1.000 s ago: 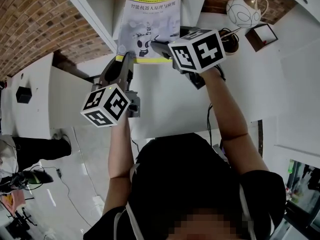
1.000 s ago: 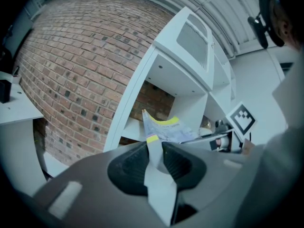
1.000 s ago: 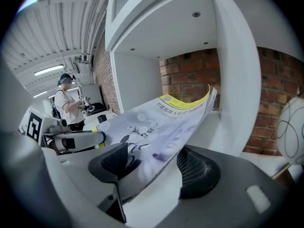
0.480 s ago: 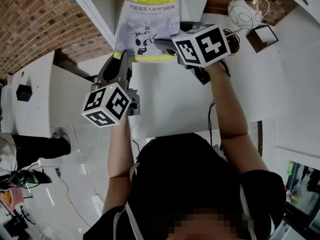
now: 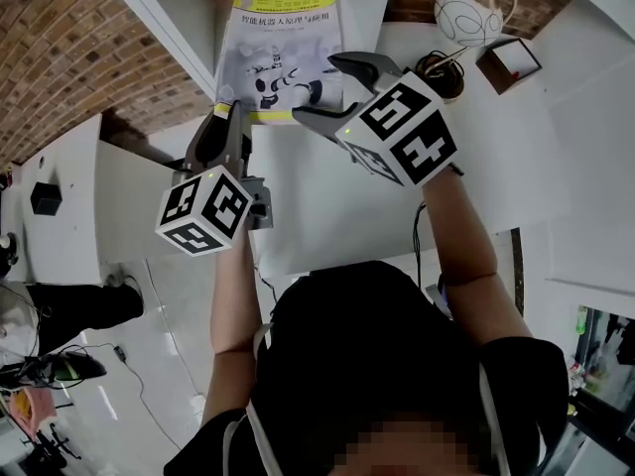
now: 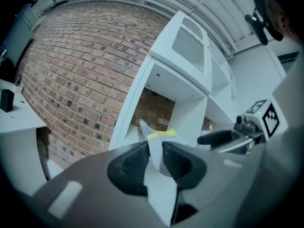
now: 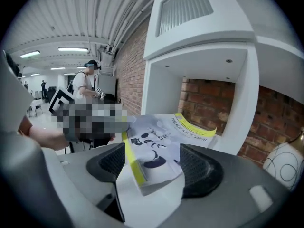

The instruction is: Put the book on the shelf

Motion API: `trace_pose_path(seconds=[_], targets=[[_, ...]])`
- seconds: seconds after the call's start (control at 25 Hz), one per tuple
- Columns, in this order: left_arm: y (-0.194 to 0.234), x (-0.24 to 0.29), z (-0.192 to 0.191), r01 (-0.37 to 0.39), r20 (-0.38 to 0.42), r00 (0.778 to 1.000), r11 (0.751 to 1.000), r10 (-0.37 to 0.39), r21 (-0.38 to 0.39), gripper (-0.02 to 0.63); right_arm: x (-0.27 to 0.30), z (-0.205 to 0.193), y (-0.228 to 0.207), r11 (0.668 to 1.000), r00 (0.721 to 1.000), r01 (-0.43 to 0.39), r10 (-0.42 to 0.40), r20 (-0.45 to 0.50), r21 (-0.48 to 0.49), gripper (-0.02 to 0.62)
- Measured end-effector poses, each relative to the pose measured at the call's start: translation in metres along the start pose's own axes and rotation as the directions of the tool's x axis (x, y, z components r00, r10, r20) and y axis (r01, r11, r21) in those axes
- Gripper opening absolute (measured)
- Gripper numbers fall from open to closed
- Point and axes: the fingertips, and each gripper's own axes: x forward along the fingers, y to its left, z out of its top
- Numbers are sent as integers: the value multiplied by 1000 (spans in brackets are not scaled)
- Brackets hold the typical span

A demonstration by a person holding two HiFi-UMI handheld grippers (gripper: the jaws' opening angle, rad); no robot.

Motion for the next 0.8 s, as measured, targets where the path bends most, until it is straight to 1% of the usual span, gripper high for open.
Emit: trace_pose_path(seconds=[0.12,0.2,0.32,0.4,0.48,0.6,0.72,0.8], targets=[[-3,-1,-2,5,-4,1000,1000,-5,8,95,5,-4,14,999,1000,3,-4,-17,-44,356],[-5,-2,-3,8,-9,1000,1000,-8,13,100,11,-10,21,996,999,20,-23,-45,-83,353],[-10,-4,-5,13,-17,1000,999,-12,29,106,23,-19,26,984,993,66,-81,-82,-166,351],[-11,-5,-7,15,-23,1000,999,-15,35,112,28,-21,25,970,988,109,-130,-84,-218,336],[-10,-5,-9,14,-31,999,999,-13,33,115,33,-23,26,959,986,128,-151,-73,-254,325],[-7,-6,-11,10,-36,999,1000,-9,27,124,34,-24,30,960,990,115,-132,-50,-255,302],[-4,-5,-10,0,-34,999,999,1,33,143,32,-20,27,973,994,97,-105,-31,-210,304],[-1,-5,-9,-15,-31,999,999,17,40,148,32,-18,25,976,995,91,-98,-23,-197,307]])
